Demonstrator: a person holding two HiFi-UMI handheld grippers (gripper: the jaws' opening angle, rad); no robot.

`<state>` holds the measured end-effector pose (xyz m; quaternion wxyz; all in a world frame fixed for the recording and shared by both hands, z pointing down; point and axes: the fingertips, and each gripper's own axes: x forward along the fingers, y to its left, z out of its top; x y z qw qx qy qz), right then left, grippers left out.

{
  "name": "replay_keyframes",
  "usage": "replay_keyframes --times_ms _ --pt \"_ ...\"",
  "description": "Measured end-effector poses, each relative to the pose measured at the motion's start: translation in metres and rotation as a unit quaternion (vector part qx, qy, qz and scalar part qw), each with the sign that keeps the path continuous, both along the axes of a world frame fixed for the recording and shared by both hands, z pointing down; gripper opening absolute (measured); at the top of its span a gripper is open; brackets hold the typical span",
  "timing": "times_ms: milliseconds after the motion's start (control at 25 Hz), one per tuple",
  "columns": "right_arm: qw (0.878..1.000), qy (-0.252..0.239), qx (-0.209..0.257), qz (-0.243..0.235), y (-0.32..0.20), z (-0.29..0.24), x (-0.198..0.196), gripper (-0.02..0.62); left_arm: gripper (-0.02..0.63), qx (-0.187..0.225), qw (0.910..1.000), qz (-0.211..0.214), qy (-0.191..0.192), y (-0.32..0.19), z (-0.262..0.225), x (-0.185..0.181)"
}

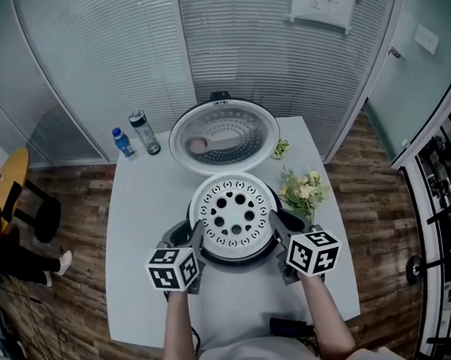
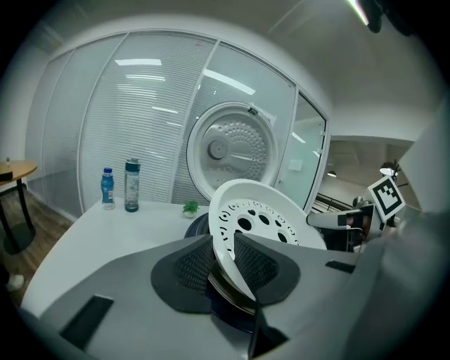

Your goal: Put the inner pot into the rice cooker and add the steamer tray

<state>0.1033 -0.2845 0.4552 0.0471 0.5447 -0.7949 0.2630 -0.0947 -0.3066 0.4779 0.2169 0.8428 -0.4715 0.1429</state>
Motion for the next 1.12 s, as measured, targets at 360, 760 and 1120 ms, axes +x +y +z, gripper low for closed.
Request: replay_keyframes --times_ms 360,760,1120 --pt "0.998 0.067 0.011 0.006 -0.007 0.011 0.000 0.066 0.112 0.002 0.9986 0.004 -0.053 -0.004 0.013 0.002" --pt "0.994 0.106 0.008 0.017 -0.009 0.018 0.002 0.067 0.130 0.008 0.9966 0.001 -0.081 -0.007 0.015 0.004" --pt "0.992 0.123 0.008 0.018 -0.009 0.022 0.003 0.071 0.146 0.027 0.9912 0.008 -0.130 -0.009 0.019 0.008"
